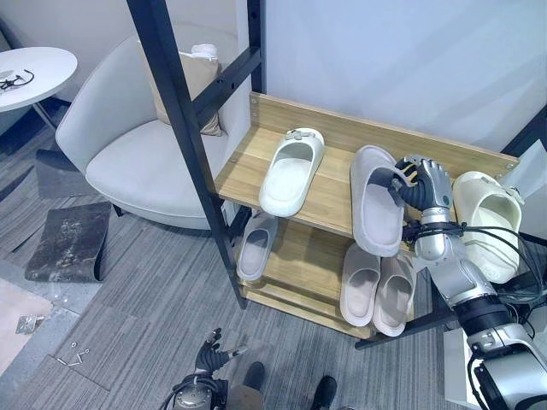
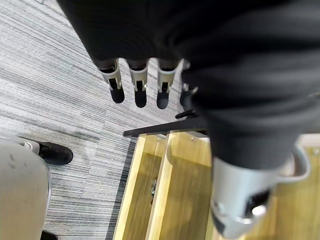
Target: Arrange the slippers neatly on the shoe rack.
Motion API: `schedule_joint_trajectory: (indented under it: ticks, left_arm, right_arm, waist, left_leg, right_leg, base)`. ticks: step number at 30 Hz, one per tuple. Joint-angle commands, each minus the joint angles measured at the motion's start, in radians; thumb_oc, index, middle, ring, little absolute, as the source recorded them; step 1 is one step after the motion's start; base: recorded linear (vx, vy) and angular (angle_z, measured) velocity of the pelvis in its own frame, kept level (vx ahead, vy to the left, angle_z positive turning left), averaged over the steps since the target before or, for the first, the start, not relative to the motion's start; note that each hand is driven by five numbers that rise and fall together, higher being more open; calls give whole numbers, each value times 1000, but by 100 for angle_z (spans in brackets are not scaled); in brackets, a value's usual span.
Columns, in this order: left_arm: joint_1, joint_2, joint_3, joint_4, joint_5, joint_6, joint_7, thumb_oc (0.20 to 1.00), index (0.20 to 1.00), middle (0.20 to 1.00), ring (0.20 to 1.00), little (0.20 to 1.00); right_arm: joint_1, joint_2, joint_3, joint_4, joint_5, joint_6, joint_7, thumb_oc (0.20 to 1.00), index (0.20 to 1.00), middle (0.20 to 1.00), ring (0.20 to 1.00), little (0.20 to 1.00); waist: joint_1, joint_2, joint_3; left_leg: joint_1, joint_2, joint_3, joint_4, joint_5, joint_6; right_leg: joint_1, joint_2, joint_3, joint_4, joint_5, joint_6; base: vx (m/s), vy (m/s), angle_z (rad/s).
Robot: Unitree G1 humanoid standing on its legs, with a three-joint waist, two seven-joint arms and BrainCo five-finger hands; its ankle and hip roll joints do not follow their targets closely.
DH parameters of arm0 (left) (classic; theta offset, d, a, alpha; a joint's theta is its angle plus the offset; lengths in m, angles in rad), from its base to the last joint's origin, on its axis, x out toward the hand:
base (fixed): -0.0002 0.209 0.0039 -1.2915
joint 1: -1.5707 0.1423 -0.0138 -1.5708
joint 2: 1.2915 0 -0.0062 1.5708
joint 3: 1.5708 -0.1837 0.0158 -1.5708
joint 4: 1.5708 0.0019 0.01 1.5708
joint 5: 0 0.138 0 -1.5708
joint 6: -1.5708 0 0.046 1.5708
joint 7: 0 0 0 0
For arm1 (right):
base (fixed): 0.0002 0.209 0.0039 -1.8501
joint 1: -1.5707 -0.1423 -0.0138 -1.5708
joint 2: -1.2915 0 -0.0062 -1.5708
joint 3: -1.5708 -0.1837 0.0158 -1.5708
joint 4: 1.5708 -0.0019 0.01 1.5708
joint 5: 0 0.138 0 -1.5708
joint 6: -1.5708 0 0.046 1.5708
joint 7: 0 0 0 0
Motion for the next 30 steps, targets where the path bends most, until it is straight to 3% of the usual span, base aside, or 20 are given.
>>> schedule_joint_trajectory:
  ticks: [1, 4, 8, 9, 13, 18, 23, 25, 26, 28, 30]
  left_arm:
    - [-35, -3, -71, 57, 10, -28, -9, 1000, 1000, 1000, 1000, 1000]
    - [-42, -4, -69, 61, 7, -25, -10, 1000, 1000, 1000, 1000, 1000]
    - [-49, -8, -37, 50, 8, -15, -4, 1000, 1000, 1000, 1000, 1000]
    - [-47, -17, -23, 64, 16, -10, 4, 1000, 1000, 1000, 1000, 1000]
    - [-40, -23, -18, 69, 31, -11, 15, 1000, 1000, 1000, 1000, 1000]
    - [-32, -29, -18, 73, 33, -10, 22, 1000, 1000, 1000, 1000, 1000]
    - [-25, -39, -35, 73, 18, -6, 25, 1000, 1000, 1000, 1000, 1000]
    - [-25, -44, -30, 76, 1, -2, 33, 1000, 1000, 1000, 1000, 1000]
    - [-24, -44, -29, 75, 1, -2, 33, 1000, 1000, 1000, 1000, 1000]
    - [-25, -47, -13, 101, -14, -3, 44, 1000, 1000, 1000, 1000, 1000]
    - [-28, -50, -5, 119, -17, -3, 49, 1000, 1000, 1000, 1000, 1000]
  right_arm:
    - [-72, -81, 42, 48, 19, 24, -12, 200, 200, 200, 200, 200]
    - [-71, -104, 37, 15, 5, 26, -13, 200, 200, 200, 200, 200]
    - [-6, -127, -84, -278, -46, 20, -40, 200, 200, 200, 200, 200]
    - [25, -106, -162, -433, -64, -3, -71, 200, 200, 200, 200, 200]
    - [68, -55, -259, -631, -61, -55, -128, 200, 200, 200, 200, 200]
    - [89, -8, -274, -744, 33, -130, -124, 200, 200, 200, 200, 200]
    - [108, 138, -123, -853, 450, -308, 44, 200, 200, 200, 200, 200]
    - [132, 204, 29, -896, 733, -350, 189, 200, 200, 200, 200, 200]
    - [132, 204, 29, -896, 735, -351, 192, 200, 200, 200, 200, 200]
    - [138, 232, 156, -926, 892, -330, 297, 200, 200, 200, 200, 200]
    - [133, 250, 208, -922, 944, -311, 332, 200, 200, 200, 200, 200]
  waist:
    - [46, 4, 1]
    - [40, 8, -2]
    - [16, 19, -8]
    - [-1, 24, -11]
    - [-20, 32, -19]
    - [-35, 39, -26]
    - [-35, 49, -26]
    - [-28, 54, -22]
    - [-31, 54, -24]
    - [-22, 55, -21]
    - [-17, 55, -20]
  left_leg:
    - [28, -20, 29, -7, -44, -5]
    - [30, -18, 33, -7, -43, -7]
    - [33, -15, 41, -7, -43, -9]
    - [34, -14, 44, -7, -43, -11]
    - [35, -14, 47, -7, -42, -12]
    - [36, -13, 55, -7, -38, -14]
    - [37, -11, 57, -7, -30, -18]
    - [36, -9, 55, -7, -24, -22]
    - [34, -10, 54, -7, -24, -22]
    - [33, -9, 48, -7, -20, -25]
    - [32, -9, 43, -7, -18, -27]
  right_leg:
    - [109, -15, -33, 2, -95, 59]
    - [111, -14, -32, 2, -96, 58]
    - [109, -14, -26, 2, -97, 58]
    - [106, -13, -19, 2, -99, 57]
    - [105, -12, -13, 2, -101, 55]
    - [104, -12, -7, 2, -99, 54]
    - [105, -12, -9, 2, -97, 47]
    - [106, -11, -16, 2, -95, 43]
    - [105, -11, -17, 2, -95, 44]
    - [104, -11, -23, 2, -92, 40]
    - [106, -10, -26, 2, -92, 39]
  base:
    - [0, 0, 0]
    - [0, 0, 0]
    - [-6, -6, 2]
    - [-22, -23, 7]
    - [-10, -10, 1]
    - [-14, -9, -1]
    - [-31, -19, -5]
    - [-61, -21, 0]
    - [-47, -22, 3]
    - [-47, -23, 6]
    - [-25, -12, 3]
